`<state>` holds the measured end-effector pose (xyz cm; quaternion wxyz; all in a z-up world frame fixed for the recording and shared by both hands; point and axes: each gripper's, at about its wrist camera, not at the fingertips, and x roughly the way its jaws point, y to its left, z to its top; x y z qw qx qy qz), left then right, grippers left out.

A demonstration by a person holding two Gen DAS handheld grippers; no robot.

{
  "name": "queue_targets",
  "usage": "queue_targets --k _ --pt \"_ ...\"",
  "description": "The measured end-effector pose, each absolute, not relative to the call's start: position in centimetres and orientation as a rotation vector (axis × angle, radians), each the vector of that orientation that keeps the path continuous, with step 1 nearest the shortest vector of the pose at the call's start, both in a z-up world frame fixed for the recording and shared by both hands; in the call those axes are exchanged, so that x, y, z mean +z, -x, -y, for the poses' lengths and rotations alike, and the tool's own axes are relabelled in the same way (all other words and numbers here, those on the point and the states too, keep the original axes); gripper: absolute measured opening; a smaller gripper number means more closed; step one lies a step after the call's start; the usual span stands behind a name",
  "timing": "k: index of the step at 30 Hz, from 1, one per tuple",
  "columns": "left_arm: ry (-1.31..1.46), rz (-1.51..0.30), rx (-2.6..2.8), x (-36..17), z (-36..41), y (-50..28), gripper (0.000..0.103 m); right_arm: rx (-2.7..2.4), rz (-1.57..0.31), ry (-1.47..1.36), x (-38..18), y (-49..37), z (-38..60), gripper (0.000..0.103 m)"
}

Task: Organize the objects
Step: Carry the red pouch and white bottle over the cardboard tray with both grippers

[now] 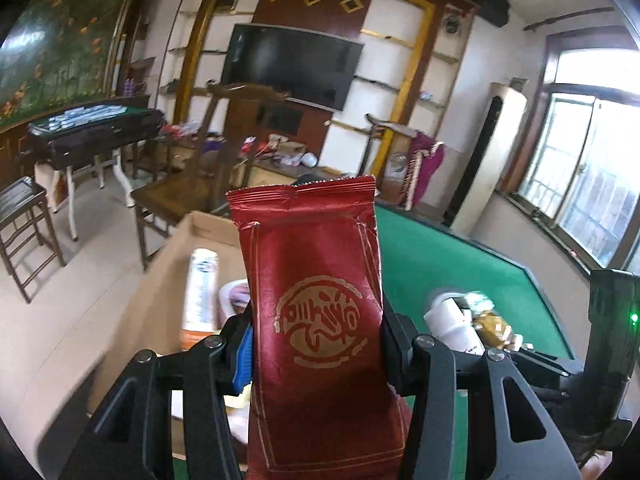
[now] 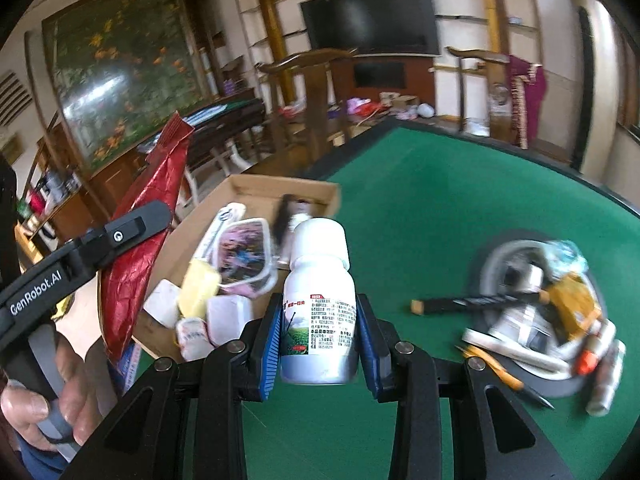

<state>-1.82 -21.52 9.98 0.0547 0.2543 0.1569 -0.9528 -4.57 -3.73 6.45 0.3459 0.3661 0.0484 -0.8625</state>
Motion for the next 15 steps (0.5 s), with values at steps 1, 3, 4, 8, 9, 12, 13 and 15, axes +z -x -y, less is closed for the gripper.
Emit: queue_targets --k 1,3,4,8,9,12,13,15 --pt "-0.794 -0.473 -2.869 9.8 22.7 2.1 0.050 -2.219 -0.127 -0.966 6.2 4.9 4.9 0.037" --pt "-0.834 -0.487 -2.842 9.3 24.5 2.4 0.050 -2.181 -0.121 -1.002 5.5 5.7 6.9 0.037" --pt "-0.851 -0.506 -2.825 9.0 25.5 2.6 0.050 -2.173 -0.124 -1.010 5.2 5.9 7.6 0.037" --pt "-0.936 -0.551 -2.763 7.3 28.6 3.6 0.050 -2.153 -0.148 -1.037 4.5 7.1 10.7 0.037" --pt "-0.965 -0.553 -2.749 6.9 29.1 3.9 0.050 -2.154 -0.151 -1.042 4.4 7.5 11.4 0.038" --pt "-1.024 -0.595 -2.719 5.7 30.5 4.7 0.050 -2.147 -0.161 -1.080 3.9 9.0 12.8 0.038" --pt "-1.044 -0.593 -2.704 5.3 30.8 5.0 0.050 -2.151 -0.157 -1.099 3.6 9.8 13.4 0.038" --pt "-1.073 -0.583 -2.689 4.7 31.1 5.6 0.050 -2.158 -0.161 -1.121 3.2 10.6 14.2 0.038"
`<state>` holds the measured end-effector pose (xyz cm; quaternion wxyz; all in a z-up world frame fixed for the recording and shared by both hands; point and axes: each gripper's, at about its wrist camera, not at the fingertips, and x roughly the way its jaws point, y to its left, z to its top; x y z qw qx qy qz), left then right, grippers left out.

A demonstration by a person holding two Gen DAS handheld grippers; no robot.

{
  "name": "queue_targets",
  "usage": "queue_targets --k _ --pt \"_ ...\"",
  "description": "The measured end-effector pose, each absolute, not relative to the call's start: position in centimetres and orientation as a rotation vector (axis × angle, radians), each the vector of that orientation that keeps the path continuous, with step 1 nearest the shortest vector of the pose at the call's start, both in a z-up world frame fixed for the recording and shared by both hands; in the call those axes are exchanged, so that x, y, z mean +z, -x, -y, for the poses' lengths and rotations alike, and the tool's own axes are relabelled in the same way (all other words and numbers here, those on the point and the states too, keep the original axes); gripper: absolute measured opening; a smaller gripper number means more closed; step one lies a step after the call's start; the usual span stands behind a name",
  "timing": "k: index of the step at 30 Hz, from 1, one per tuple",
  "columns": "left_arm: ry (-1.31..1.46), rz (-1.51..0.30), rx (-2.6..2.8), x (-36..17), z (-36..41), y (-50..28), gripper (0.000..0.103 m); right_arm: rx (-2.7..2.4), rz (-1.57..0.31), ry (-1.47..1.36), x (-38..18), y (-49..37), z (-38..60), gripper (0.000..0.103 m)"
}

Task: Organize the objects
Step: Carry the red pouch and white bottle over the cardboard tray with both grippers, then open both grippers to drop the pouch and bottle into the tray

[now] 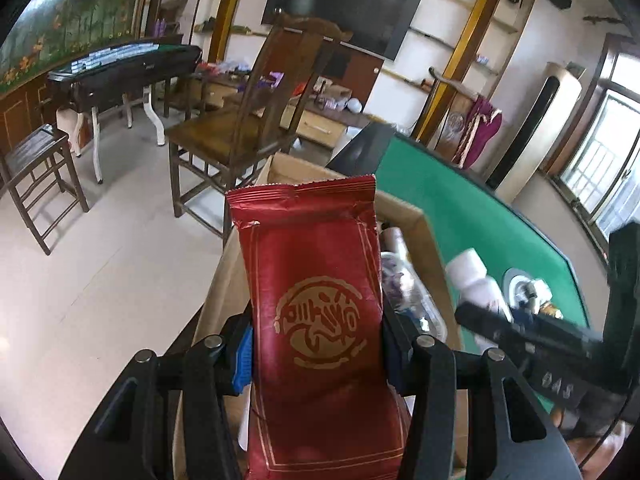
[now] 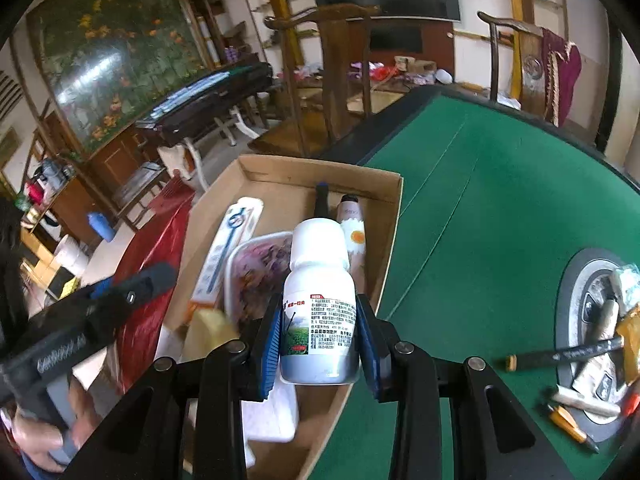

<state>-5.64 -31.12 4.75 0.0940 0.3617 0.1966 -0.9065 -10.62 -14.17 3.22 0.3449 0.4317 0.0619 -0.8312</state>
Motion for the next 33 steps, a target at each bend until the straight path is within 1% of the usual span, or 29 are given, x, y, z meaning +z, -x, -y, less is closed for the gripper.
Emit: queue_targets --k 9,15,17,18,19,20,22,26,28,30,31,33 --pt "-1.160 -0.564 -2.623 2.7 32.1 7.2 0.050 -2.198 -0.165 -1.186 1.7 13.6 16.1 0.038" --pt "-1.186 -0.514 -2.612 2.7 31.7 8.3 0.050 -2.212 -0.143 -1.207 1.3 15.0 16.5 0.038" --pt "-1.198 -0.509 -2.595 2.6 31.9 8.7 0.052 -2.203 -0.133 -1.218 1.4 15.4 16.9 0.041" --pt "-1.207 -0.520 -2.589 2.6 31.9 8.9 0.054 -2.193 -0.111 -1.222 1.5 15.7 16.9 0.041" --pt "-1.212 -0.534 -2.589 2.7 32.0 9.0 0.057 -2.181 -0.093 -1.208 1.8 16.0 16.9 0.045" --pt "-1.212 -0.552 -2.593 2.9 32.2 9.0 0.058 -2.183 -0.103 -1.191 2.1 16.0 16.9 0.054" --pt "-1.184 -0.593 -2.603 3.5 32.6 8.5 0.060 -2.217 -0.127 -1.136 3.2 15.7 16.6 0.066" --pt "-1.127 -0.634 -2.632 5.2 32.1 7.1 0.061 -2.216 -0.075 -1.041 5.7 13.7 13.5 0.066" --pt "-1.102 -0.623 -2.684 6.5 31.0 6.4 0.061 -2.177 0.002 -1.015 6.7 12.1 10.7 0.066" --pt "-1.083 -0.566 -2.772 8.0 28.7 5.9 0.061 -2.163 0.067 -1.003 7.2 10.1 6.9 0.067" --pt "-1.082 -0.528 -2.810 8.6 27.3 5.8 0.061 -2.161 0.125 -0.999 7.2 8.8 3.6 0.070" --pt "-1.114 -0.442 -2.897 9.8 23.4 6.1 0.061 -2.162 0.174 -1.004 6.8 7.5 -0.4 0.071"
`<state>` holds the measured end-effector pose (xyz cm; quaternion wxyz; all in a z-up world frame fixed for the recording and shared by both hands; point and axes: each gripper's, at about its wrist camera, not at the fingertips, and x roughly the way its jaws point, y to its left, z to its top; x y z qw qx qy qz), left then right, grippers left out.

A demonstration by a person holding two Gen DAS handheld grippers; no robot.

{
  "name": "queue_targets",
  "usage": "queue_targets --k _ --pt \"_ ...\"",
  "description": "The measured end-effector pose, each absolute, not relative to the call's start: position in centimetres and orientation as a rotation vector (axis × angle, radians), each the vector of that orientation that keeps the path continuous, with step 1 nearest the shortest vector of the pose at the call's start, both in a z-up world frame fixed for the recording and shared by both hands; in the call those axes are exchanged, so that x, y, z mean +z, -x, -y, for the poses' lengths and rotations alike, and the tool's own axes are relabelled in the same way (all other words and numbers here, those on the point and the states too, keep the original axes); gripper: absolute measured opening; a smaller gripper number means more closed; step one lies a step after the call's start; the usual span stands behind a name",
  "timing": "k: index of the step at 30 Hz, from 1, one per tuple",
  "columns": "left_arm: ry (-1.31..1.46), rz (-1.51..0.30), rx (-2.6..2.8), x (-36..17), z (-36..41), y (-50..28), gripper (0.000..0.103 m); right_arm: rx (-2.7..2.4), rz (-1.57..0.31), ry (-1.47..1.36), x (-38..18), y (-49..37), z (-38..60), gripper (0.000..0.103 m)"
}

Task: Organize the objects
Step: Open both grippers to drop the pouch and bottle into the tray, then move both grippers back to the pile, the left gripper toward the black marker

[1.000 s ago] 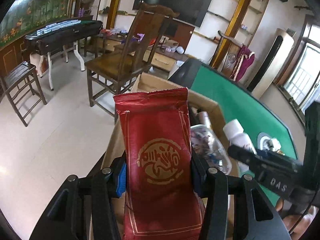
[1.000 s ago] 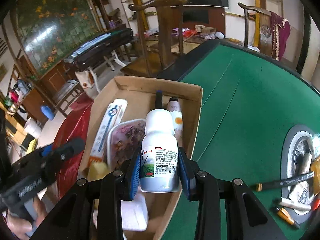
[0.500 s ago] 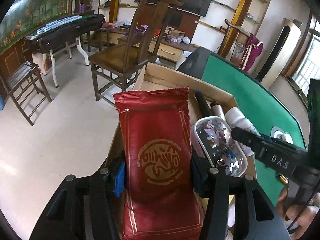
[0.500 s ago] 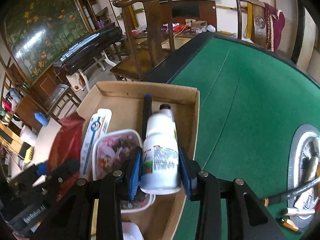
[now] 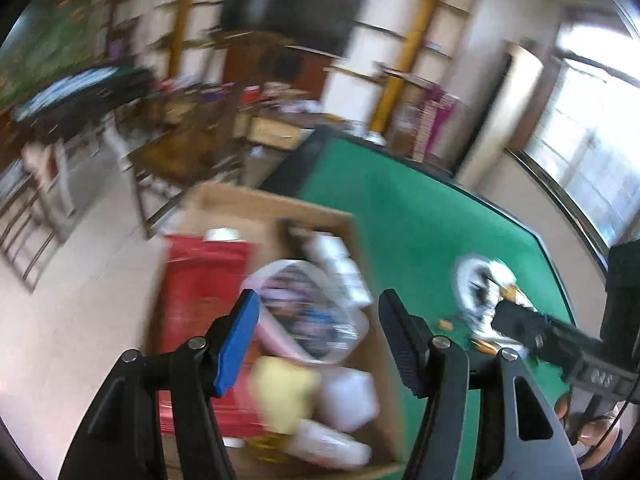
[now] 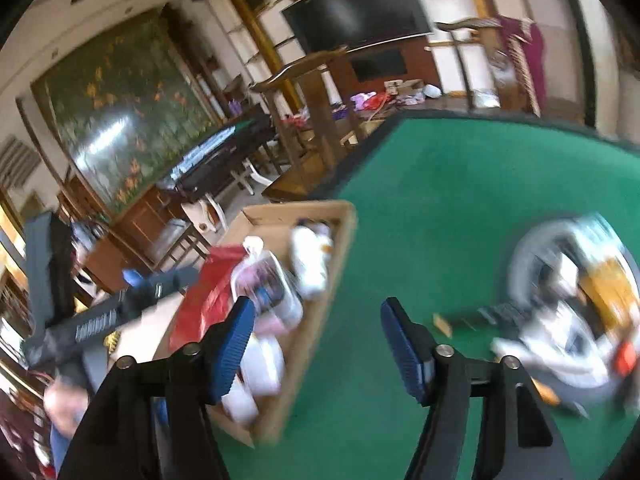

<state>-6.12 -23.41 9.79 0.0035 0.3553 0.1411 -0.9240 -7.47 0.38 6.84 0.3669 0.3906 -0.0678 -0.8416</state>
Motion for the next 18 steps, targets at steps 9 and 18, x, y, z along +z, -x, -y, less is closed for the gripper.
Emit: queue_targets --k 9,18 --pt "-1.292 -0.270 -2.933 8.7 10.7 9.3 0.061 -2.332 0.413 -1.090 3.2 7.1 -16.8 0.075" --pt "-1.481 -0.154 -2.945 5.8 4.7 16.1 0.061 -2.325 0.563 -1.099 2.5 8.6 -20.1 0.075"
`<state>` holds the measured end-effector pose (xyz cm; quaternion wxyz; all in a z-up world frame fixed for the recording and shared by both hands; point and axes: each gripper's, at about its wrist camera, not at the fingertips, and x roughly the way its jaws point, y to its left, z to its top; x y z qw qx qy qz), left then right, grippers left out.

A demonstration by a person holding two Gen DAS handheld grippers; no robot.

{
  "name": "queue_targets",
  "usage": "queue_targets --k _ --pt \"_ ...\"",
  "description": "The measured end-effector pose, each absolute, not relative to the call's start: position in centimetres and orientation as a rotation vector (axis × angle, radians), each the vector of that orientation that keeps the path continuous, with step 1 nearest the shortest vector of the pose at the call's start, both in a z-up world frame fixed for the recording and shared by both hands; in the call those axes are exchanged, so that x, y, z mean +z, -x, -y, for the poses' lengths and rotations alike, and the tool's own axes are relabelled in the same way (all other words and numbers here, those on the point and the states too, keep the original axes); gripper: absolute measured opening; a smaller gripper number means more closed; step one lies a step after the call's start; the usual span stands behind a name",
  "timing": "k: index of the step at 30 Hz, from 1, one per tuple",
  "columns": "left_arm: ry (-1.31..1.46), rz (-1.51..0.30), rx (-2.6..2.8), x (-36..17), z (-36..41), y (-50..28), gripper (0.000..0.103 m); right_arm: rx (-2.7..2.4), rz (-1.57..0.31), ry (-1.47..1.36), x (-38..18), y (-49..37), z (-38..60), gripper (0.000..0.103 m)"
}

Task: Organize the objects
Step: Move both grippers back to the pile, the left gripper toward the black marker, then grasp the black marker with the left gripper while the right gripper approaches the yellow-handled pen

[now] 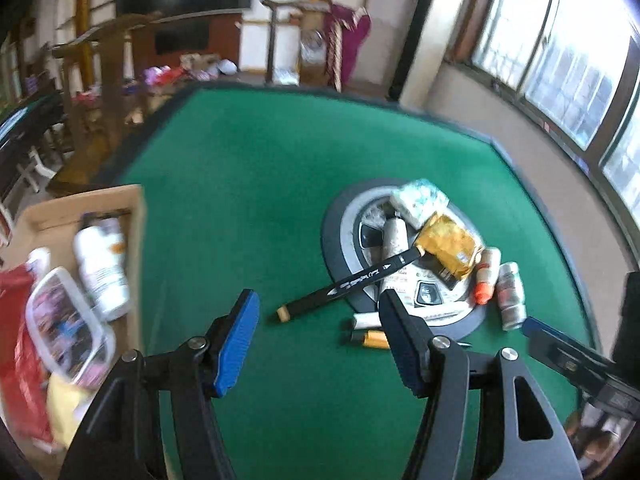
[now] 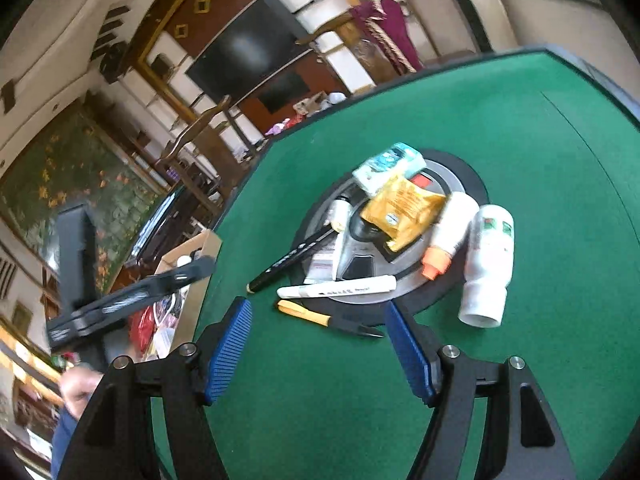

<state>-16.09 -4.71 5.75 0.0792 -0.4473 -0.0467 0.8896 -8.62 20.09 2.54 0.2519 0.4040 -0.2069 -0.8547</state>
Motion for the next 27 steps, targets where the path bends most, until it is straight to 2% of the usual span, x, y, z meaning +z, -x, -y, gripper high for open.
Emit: queue_targets --k 4,8,11,15,17,19,23,27 --pt "1.401 -0.001 2.589 3.6 2.4 19.3 0.061 -2.340 0.592 -1.086 2.7 8.7 -21.3 0.075" --pt "1.370 0.022 2.506 3.0 1.5 20.9 0.061 -2.377 0.594 -1.087 2.3 9.3 -21.9 0.075" --pt "1.392 -0.064 2.495 2.2 0.6 21.4 0.061 -2.383 0.614 -1.108 1.7 9.8 -22.2 0.075" --pt "1.452 -0.020 2.451 0.4 0.6 22.1 0.061 -2.376 0.615 -1.135 1.1 10.2 -22.1 0.075" --pt "1.490 -0.014 2.463 -0.4 0.7 22.0 0.042 -2.371 0.624 -1.137 1.0 10.2 -22.2 0.075" --pt "1.519 -0.012 2.495 -0.8 0.9 21.5 0.017 -2.368 0.641 -1.132 1.0 10.2 -22.5 0.075" --pt "1.593 0.044 2.493 -0.8 1.2 19.4 0.014 -2.372 0.624 -1.118 1.4 10.0 -22.3 0.075" --pt "1.618 -0.073 2.592 -1.1 0.3 19.5 0.015 -2.367 0.510 -1.130 1.4 10.0 -20.8 0.074"
